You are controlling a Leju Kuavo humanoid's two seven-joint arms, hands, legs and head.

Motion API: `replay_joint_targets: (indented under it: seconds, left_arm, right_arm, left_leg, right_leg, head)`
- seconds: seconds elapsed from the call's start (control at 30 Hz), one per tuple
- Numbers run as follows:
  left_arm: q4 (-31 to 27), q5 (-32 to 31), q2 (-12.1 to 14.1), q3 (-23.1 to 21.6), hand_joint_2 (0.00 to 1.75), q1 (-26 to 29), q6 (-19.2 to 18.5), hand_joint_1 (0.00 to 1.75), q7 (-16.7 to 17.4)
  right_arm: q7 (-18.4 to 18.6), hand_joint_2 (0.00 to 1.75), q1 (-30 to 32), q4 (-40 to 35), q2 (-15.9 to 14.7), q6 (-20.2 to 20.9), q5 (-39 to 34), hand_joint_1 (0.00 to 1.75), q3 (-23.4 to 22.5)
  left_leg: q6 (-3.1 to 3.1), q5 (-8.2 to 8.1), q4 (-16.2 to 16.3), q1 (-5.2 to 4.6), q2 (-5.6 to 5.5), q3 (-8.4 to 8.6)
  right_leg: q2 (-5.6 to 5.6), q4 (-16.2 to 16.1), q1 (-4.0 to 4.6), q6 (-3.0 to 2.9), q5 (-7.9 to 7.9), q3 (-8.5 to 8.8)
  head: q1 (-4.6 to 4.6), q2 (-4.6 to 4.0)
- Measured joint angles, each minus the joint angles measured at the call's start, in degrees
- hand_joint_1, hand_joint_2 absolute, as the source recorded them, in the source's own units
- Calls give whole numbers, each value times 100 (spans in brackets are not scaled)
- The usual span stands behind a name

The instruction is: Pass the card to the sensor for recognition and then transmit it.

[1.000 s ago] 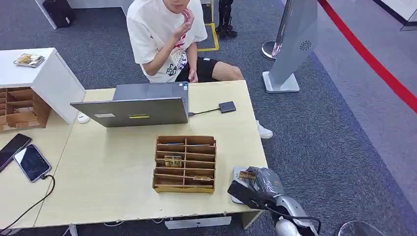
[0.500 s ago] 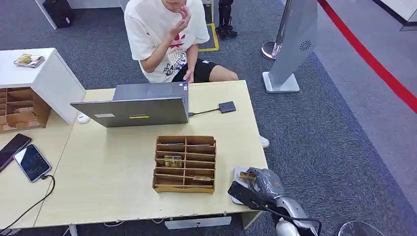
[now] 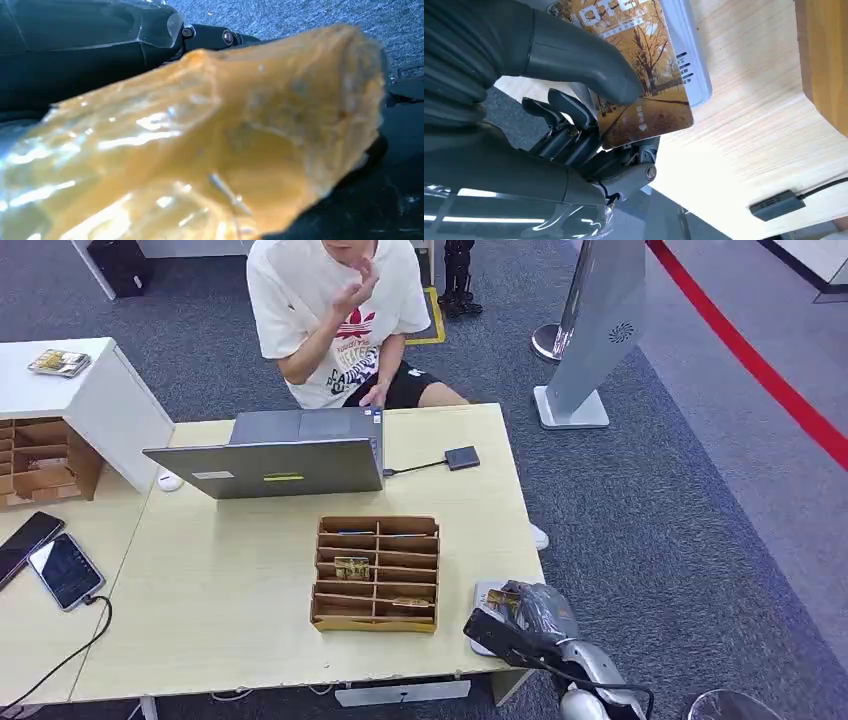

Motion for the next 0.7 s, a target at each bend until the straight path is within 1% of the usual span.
replay_joint_targets:
  seconds: [0.7]
  left_arm:
    - [0,2,-2,-42,0,-5,0,0,0]
  right_arm:
    - [0,175,105,-55,42,-127,30,175,-81]
  left_leg:
    - [0,0,0,0,0,0]
  right_leg:
    - [0,0,0,1,0,7]
  head:
    - [0,0]
